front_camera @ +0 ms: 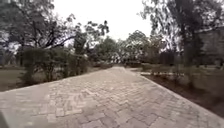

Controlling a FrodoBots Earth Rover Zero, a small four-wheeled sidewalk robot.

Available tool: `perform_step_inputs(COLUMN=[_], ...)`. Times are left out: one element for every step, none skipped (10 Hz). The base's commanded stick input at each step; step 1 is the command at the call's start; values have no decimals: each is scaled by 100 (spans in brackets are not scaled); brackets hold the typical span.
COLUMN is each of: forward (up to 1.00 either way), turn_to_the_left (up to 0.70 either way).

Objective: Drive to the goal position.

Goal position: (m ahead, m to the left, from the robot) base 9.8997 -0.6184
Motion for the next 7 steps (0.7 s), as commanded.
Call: perform_step_inputs(forward=[70,70,70,70,70,70,70], turn_to_the_left=[2,2,2,2,2,2,2])
